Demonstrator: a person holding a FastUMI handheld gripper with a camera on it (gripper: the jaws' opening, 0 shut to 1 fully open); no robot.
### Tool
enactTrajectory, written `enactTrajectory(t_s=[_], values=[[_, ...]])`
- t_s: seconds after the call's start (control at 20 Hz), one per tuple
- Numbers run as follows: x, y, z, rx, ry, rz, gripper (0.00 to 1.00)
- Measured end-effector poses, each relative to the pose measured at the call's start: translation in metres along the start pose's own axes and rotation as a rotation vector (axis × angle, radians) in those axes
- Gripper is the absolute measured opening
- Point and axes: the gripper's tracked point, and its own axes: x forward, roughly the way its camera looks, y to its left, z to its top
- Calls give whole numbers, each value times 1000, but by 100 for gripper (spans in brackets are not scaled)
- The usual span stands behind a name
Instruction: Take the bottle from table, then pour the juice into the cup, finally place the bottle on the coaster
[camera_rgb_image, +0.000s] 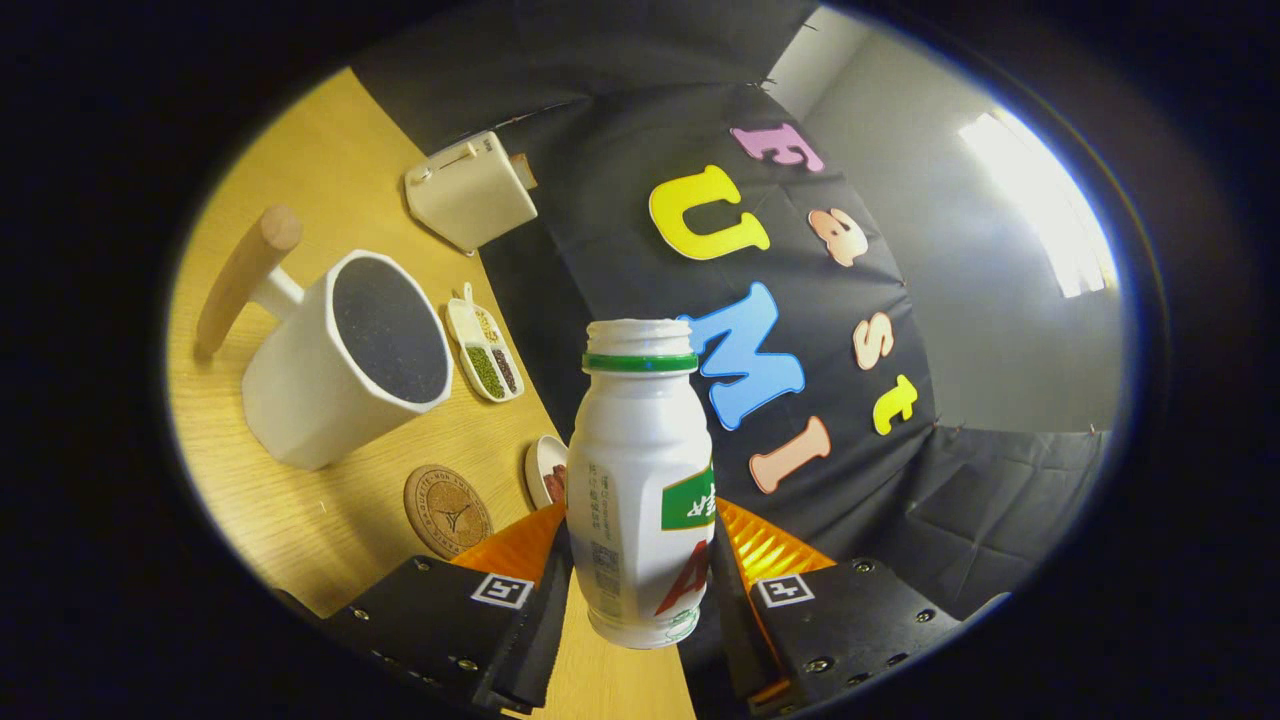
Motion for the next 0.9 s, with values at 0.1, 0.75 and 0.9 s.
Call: enactTrajectory(t_s=[0.1,0.75,0.9], values=[[0,3,4,-36,-8,3,66],[-4,9,10,-222,-39,-42,66],[-5,10,12,-247,-43,-50,66]])
